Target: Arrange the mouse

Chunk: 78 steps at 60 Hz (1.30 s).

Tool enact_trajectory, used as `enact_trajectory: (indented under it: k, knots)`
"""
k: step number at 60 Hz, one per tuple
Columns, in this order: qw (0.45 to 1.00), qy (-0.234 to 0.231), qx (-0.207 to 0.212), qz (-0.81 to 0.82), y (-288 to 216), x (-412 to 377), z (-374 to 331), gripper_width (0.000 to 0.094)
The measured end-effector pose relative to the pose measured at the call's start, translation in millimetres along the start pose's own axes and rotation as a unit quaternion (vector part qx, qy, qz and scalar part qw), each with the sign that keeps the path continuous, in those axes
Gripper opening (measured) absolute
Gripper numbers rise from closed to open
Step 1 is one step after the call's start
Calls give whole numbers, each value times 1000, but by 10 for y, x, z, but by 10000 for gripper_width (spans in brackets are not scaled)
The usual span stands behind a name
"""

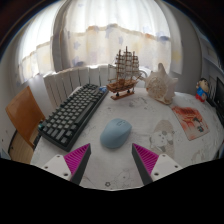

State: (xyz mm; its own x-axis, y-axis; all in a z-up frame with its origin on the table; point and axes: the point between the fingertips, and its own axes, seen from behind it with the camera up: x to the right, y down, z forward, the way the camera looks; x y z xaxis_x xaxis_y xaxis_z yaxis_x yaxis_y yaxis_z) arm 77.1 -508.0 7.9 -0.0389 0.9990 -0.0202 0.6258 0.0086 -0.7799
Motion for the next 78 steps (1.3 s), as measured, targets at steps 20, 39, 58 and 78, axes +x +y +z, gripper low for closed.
enact_trajectory:
  k: [20,39,58,78]
  knots:
    - [1000,9,8,2,-243,-35,448,856]
    - [1000,0,12,6,-465,-33,717,847]
    - [1000,-2,13,-14,-549,19,842,474]
    - [998,-18,60,11,-1688,588,209,389]
